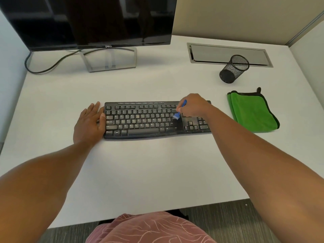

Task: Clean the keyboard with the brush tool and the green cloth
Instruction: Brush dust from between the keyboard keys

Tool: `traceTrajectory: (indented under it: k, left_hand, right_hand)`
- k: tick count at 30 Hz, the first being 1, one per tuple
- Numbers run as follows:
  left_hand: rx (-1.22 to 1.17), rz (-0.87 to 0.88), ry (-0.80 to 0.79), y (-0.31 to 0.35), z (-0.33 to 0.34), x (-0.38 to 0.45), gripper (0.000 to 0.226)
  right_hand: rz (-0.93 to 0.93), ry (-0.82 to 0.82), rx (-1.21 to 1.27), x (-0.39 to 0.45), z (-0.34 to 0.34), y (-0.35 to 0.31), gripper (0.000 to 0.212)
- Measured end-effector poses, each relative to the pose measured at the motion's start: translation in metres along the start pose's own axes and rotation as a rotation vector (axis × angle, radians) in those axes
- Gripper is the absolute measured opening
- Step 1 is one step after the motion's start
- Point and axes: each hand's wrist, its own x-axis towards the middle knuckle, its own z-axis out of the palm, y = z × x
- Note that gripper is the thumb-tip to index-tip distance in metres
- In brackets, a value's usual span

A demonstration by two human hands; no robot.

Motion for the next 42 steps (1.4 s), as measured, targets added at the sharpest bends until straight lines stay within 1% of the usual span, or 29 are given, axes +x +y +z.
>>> traceTrajectory:
  k: [1, 3, 5, 6, 7, 10, 14, 17, 18, 21, 22, 23, 24, 26, 28, 30, 32, 34, 36, 38, 40, 42]
  left_hand:
    - [0.001, 0.001, -0.001, 0.000, 0.000, 0.000, 0.058]
    - [0.005, 0.002, -0.001, 0.000, 0.000, 0.000, 0.058]
    - [0.003, 0.003, 0.000, 0.000, 0.000, 0.000, 0.057]
    - [0.002, 0.004, 0.000, 0.000, 0.000, 0.000, 0.057]
    - [0.002, 0.004, -0.001, 0.000, 0.000, 0.000, 0.057]
    - [0.004, 0.001, 0.000, 0.000, -0.001, 0.000, 0.057]
    - [0.001, 0.004, 0.000, 0.003, -0.003, -0.001, 0.058]
    - [-0.002, 0.013, 0.005, 0.004, -0.004, -0.002, 0.057]
    - [-0.006, 0.013, 0.007, 0.004, -0.004, -0.002, 0.056]
    - [-0.012, 0.017, 0.010, 0.003, -0.003, -0.002, 0.055]
    - [-0.011, 0.019, 0.009, 0.003, -0.003, -0.002, 0.053]
    - [-0.010, 0.018, 0.009, 0.003, -0.003, -0.002, 0.051]
    - [-0.011, 0.016, 0.010, 0.003, -0.003, -0.002, 0.048]
    - [-0.018, 0.011, 0.014, 0.003, -0.003, -0.002, 0.046]
    - [-0.026, 0.008, 0.017, 0.004, -0.004, -0.003, 0.045]
    - [-0.033, 0.016, 0.018, 0.004, -0.005, -0.003, 0.046]
    - [-0.036, 0.030, 0.017, 0.004, -0.004, -0.003, 0.046]
    - [-0.038, 0.035, 0.017, 0.002, -0.003, -0.003, 0.046]
    - [-0.042, 0.038, 0.013, 0.002, -0.003, -0.002, 0.047]
    - [-0.047, 0.041, 0.013, 0.002, -0.003, -0.003, 0.048]
    - [-0.048, 0.040, 0.012, 0.002, -0.003, -0.004, 0.048]
    - [-0.050, 0.038, 0.006, 0.001, -0.003, -0.003, 0.049]
  right_hand:
    - [-0.003, 0.006, -0.042, 0.002, 0.003, 0.000, 0.022]
    - [0.004, -0.079, -0.119, 0.002, 0.011, 0.001, 0.025]
    - [-0.007, -0.215, -0.120, -0.007, 0.013, -0.003, 0.017]
    - [-0.018, -0.247, -0.080, -0.010, 0.014, -0.006, 0.014]
    - [-0.033, -0.245, -0.034, -0.013, 0.014, -0.008, 0.014]
    - [-0.068, -0.162, 0.064, -0.018, 0.022, -0.015, 0.014]
    - [-0.133, -0.097, 0.216, -0.029, 0.052, -0.028, 0.014]
    - [-0.171, -0.040, 0.259, -0.038, 0.074, -0.037, 0.015]
    - [-0.173, -0.041, 0.246, -0.041, 0.079, -0.039, 0.016]
    - [-0.175, -0.159, 0.121, -0.047, 0.085, -0.037, 0.017]
    - [-0.172, -0.162, 0.124, -0.050, 0.085, -0.034, 0.018]
    - [-0.161, -0.120, 0.174, -0.052, 0.085, -0.030, 0.018]
    - [-0.145, -0.037, 0.253, -0.054, 0.084, -0.026, 0.018]
    - [-0.103, 0.190, 0.386, -0.056, 0.083, -0.015, 0.018]
    - [-0.039, 0.385, 0.468, -0.059, 0.085, -0.004, 0.016]
    - [0.044, 0.519, 0.531, -0.061, 0.089, 0.005, 0.014]
    - [0.108, 0.604, 0.540, -0.066, 0.094, 0.010, 0.012]
    - [0.152, 0.665, 0.496, -0.071, 0.100, 0.011, 0.009]
    - [0.184, 0.712, 0.441, -0.075, 0.109, 0.012, 0.012]
    - [0.231, 0.721, 0.399, -0.078, 0.119, 0.012, 0.015]
    - [0.222, 0.692, 0.380, -0.079, 0.131, 0.012, 0.016]
    - [0.122, 0.564, 0.444, -0.078, 0.140, 0.009, 0.015]
